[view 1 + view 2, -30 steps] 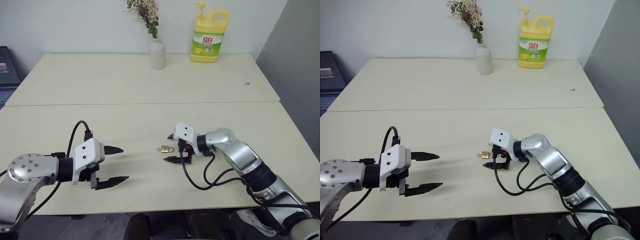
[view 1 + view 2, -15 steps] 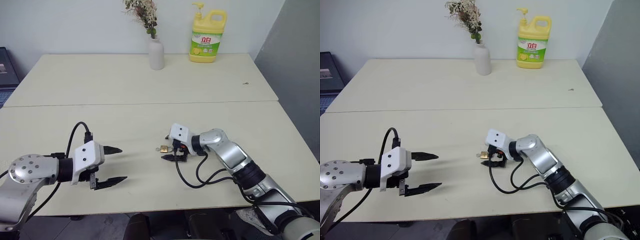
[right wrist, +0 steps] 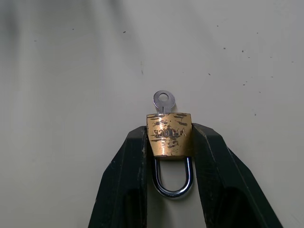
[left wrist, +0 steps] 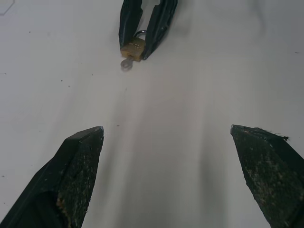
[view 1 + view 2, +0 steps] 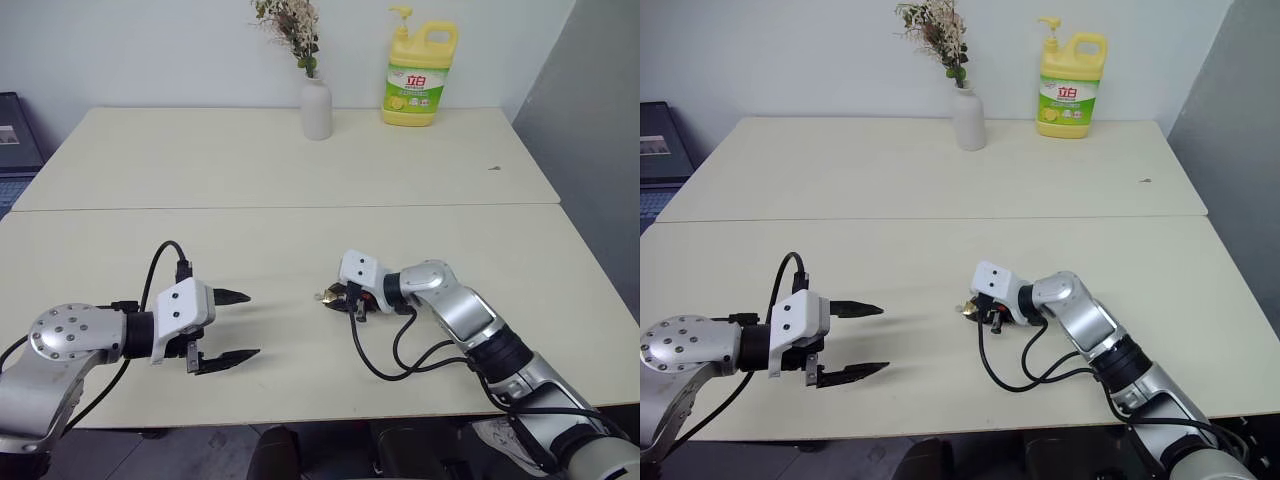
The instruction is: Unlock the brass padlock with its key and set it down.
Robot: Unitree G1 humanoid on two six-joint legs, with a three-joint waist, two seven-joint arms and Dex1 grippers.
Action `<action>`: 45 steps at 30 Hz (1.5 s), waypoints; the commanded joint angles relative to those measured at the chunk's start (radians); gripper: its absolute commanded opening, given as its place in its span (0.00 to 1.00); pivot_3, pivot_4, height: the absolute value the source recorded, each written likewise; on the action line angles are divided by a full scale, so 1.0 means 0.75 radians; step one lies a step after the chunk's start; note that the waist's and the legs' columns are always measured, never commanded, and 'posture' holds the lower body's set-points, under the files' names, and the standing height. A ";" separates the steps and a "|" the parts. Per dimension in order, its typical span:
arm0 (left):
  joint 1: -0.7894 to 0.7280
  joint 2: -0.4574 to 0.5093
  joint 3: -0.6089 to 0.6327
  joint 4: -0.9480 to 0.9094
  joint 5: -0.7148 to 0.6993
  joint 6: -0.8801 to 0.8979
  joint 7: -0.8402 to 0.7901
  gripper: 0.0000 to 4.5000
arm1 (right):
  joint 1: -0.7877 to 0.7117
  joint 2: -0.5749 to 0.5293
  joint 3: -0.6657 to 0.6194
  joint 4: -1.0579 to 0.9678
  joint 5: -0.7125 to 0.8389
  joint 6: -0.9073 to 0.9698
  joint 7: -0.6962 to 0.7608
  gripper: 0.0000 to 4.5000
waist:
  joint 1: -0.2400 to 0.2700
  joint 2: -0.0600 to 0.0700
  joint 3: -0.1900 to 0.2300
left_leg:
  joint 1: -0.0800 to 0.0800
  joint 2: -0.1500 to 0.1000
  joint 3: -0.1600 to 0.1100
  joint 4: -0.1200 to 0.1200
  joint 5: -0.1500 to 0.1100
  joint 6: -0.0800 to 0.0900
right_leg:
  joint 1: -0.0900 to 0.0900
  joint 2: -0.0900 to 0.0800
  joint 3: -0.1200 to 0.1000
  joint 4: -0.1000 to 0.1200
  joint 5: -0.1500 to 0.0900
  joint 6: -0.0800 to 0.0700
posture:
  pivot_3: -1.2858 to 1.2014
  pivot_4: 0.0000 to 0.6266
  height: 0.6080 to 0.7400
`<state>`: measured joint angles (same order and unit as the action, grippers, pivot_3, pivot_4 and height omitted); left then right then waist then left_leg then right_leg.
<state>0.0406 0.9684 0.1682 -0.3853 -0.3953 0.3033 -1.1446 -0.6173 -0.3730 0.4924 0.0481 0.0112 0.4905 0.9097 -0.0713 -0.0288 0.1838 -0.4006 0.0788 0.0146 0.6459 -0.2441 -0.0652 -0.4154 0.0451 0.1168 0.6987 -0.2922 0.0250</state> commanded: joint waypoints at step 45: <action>-1.108 -0.622 -0.484 0.609 -0.115 0.453 -0.132 0.52 | 0.462 -0.412 -0.369 -0.662 -0.716 -1.008 -0.604 0.21 | 0.027 -0.004 -0.002 | 0.001 -0.002 -0.009 0.002 0.000 0.000 | 0.004 0.004 0.000 0.000 0.001 -0.002 | 0.52 0.24 1.00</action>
<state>-0.7630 0.5075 -0.1929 0.0836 -0.4800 0.6486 -1.2351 -0.2564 -0.6858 0.2458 -0.4304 -0.5379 -0.2516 0.4569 -0.0511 -0.0316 0.1821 -0.3997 0.0771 0.0079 0.6477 -0.2440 -0.0652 -0.4122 0.0480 0.1169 0.6989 -0.2911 0.0235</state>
